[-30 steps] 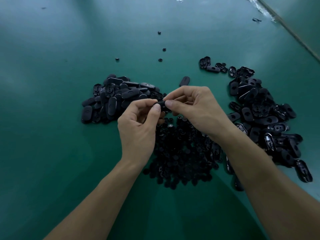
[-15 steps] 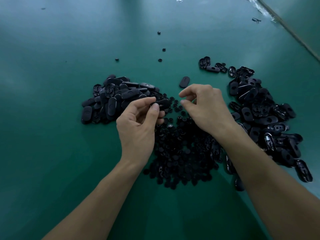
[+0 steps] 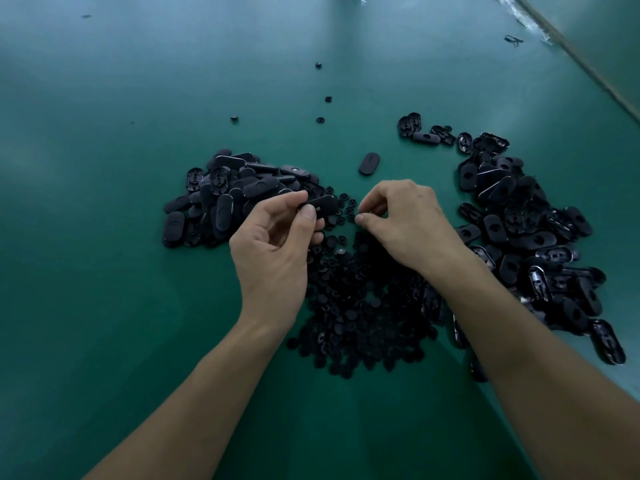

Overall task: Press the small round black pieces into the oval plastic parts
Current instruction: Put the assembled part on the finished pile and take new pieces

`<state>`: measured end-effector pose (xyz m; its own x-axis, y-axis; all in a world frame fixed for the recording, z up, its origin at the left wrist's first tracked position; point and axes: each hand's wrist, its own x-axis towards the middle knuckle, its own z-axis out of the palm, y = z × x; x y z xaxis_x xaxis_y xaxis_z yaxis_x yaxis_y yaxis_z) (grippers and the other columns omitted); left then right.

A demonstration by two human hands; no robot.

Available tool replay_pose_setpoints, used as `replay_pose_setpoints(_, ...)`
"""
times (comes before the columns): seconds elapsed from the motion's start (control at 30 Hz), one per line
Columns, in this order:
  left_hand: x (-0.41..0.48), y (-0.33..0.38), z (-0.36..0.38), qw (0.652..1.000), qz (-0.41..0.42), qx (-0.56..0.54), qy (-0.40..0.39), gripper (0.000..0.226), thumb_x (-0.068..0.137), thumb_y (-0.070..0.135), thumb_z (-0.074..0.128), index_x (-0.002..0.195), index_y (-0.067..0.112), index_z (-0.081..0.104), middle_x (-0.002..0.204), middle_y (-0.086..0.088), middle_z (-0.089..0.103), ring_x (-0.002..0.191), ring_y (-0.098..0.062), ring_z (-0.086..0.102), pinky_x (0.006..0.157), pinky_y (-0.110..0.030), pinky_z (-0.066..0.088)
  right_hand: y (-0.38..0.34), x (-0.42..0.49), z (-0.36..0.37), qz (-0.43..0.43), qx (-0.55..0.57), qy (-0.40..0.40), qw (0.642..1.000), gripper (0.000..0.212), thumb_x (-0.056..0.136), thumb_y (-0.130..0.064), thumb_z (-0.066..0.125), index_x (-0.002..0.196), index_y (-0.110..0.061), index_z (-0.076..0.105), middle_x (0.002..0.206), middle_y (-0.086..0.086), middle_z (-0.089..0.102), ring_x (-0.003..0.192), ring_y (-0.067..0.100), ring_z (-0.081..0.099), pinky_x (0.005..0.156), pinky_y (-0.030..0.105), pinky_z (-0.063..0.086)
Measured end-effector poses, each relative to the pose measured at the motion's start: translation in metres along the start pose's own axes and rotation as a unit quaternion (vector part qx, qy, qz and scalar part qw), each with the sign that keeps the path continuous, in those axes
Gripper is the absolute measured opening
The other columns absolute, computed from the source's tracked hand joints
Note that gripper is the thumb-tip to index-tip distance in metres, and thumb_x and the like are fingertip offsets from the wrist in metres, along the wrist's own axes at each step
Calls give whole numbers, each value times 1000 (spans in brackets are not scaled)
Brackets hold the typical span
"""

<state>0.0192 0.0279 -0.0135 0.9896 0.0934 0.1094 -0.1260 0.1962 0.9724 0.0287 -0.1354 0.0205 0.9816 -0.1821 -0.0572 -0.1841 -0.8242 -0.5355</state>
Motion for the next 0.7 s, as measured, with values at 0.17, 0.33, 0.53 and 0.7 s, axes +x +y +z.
replay_pose_setpoints(0.17, 1, -1, 0, 1000, -3, 3, 3, 15, 95, 4, 66, 104, 15, 71, 86, -2, 75, 80, -19, 73, 76, -29, 59, 1, 0, -1, -15, 32, -1, 999, 7, 94, -20, 68, 91, -24, 63, 91, -8, 64, 79, 2, 56, 67, 12, 42)
replay_pose_setpoints(0.33, 1, -1, 0, 1000, -2, 9, 6, 14, 95, 5, 67, 103, 15, 71, 89, -3, 76, 81, -20, 74, 75, -28, 59, -6, -3, -8, -33, 126, 38, 991, 13, 96, -16, 63, 88, -23, 56, 82, -10, 62, 79, -3, 59, 63, 6, 45)
replay_pose_setpoints(0.53, 1, -2, 0, 1000, 0, 28, 5, 13, 94, 7, 69, 104, 15, 72, 92, -3, 76, 84, -21, 74, 77, -32, 60, -17, -9, -13, -86, 190, 69, 976, 11, 91, -20, 71, 97, -27, 65, 79, -12, 69, 70, -5, 63, 68, 12, 50)
replay_pose_setpoints(0.7, 0, -2, 0, 1000, -3, 31, 2, 14, 95, 6, 68, 104, 16, 72, 90, -6, 76, 82, -22, 74, 76, -33, 61, -26, -16, -14, -128, 224, 76, 963, 7, 90, -21, 73, 92, -27, 72, 75, -11, 70, 72, 6, 67, 70, 27, 57)
